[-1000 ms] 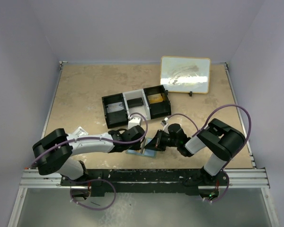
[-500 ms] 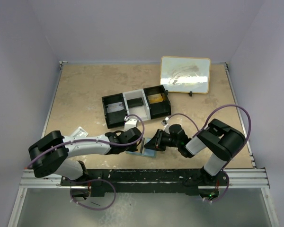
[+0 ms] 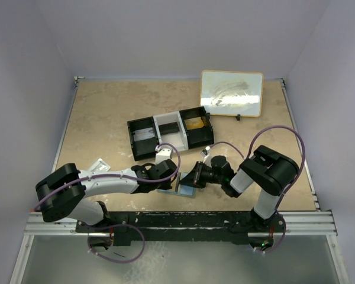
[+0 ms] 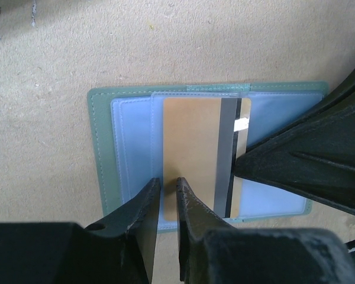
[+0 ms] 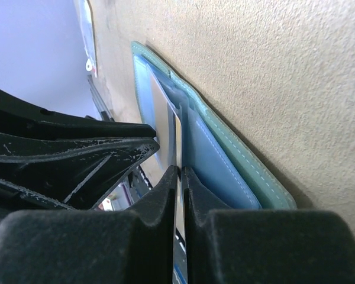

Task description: Take the credit cards out of the card holder

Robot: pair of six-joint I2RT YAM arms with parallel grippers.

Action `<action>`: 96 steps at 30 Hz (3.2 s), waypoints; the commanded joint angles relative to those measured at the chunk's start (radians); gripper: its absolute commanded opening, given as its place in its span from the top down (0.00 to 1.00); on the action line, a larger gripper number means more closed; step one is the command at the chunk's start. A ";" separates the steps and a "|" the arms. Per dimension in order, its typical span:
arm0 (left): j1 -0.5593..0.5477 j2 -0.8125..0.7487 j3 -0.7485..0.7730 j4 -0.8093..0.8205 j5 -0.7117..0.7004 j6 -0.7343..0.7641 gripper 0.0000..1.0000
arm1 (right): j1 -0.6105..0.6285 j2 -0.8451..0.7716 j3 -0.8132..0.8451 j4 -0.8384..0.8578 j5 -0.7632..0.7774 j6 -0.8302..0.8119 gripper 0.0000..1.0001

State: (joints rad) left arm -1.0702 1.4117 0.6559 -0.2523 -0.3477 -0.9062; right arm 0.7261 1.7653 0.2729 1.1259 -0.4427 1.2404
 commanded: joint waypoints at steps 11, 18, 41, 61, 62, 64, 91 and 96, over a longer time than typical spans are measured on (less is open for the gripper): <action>-0.002 -0.021 -0.023 -0.033 -0.021 -0.018 0.85 | -0.024 -0.115 -0.095 -0.013 0.047 0.011 1.00; -0.002 -0.062 -0.009 -0.015 0.031 0.011 0.84 | -0.027 -0.144 -0.022 -0.189 0.040 -0.068 0.99; -0.033 0.063 0.129 -0.052 0.024 0.026 0.77 | -0.026 -0.139 -0.045 -0.147 0.044 -0.040 0.97; -0.037 0.134 0.120 -0.072 0.007 -0.011 0.85 | -0.027 -0.157 -0.022 -0.131 0.049 -0.008 0.88; -0.037 0.129 0.112 -0.069 0.009 -0.014 0.85 | -0.027 -0.153 -0.020 -0.125 0.048 -0.006 0.87; -0.037 0.123 0.097 -0.059 0.012 -0.021 0.85 | -0.027 -0.139 -0.017 -0.101 0.043 -0.003 0.84; -0.039 0.125 0.097 -0.056 0.007 -0.020 0.87 | 0.014 0.023 -0.069 0.203 0.041 0.038 0.73; -0.039 0.125 0.103 -0.060 0.002 -0.017 0.87 | 0.020 -0.015 -0.051 0.120 0.051 0.010 0.74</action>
State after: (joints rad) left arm -1.1023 1.5261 0.7700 -0.2989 -0.3420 -0.9237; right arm 0.7353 1.7885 0.1951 1.2984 -0.4095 1.2900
